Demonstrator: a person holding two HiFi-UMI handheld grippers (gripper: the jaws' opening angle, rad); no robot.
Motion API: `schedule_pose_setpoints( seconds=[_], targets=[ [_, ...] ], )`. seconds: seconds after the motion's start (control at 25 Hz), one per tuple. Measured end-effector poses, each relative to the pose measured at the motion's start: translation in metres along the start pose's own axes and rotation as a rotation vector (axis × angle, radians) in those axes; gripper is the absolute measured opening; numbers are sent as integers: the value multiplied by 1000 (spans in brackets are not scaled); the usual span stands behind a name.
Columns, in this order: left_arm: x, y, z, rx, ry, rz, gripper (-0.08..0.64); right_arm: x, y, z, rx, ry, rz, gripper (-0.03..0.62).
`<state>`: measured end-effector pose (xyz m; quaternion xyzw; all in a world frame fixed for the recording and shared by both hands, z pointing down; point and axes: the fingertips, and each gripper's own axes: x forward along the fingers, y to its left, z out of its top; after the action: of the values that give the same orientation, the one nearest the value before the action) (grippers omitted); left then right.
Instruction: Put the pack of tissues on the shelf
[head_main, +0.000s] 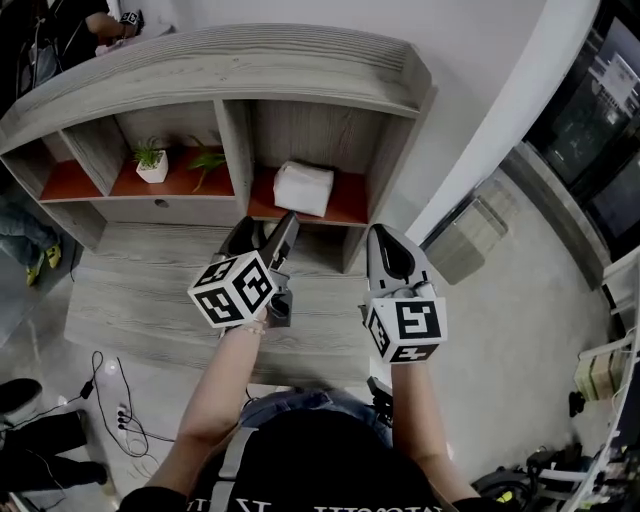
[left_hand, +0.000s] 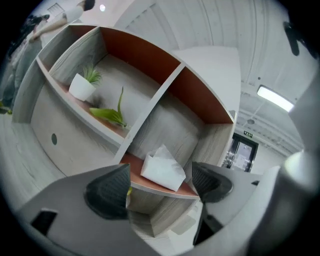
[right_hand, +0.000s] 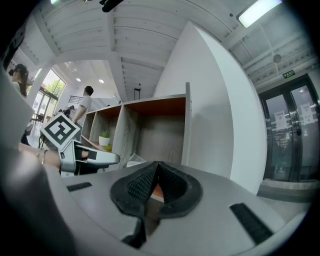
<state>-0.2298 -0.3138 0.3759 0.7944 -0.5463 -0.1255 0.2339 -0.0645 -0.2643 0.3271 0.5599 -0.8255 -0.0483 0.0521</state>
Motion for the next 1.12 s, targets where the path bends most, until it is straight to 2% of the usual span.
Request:
schedule_pose_setpoints(
  seconds=[0.28,0.52,0.68,0.88,1.12],
  targets=[
    [-16,0,18,213,-52,-78,374,6,13,0,13,-2,-20,17],
    [-28,0,31,407,-99,-112,363,10,23,3,-6,-18,-19,17],
    [-36,-1,38,489,-141,-92,315,10,24,8,-29,-33,-2,17],
    [-46,-12,49,553,-239,-55,216,9,20,16,-62,-50,44,17],
    [-47,-34,52,627,-271,-15,94,8,12,20,-79,-70,105,17]
  ],
)
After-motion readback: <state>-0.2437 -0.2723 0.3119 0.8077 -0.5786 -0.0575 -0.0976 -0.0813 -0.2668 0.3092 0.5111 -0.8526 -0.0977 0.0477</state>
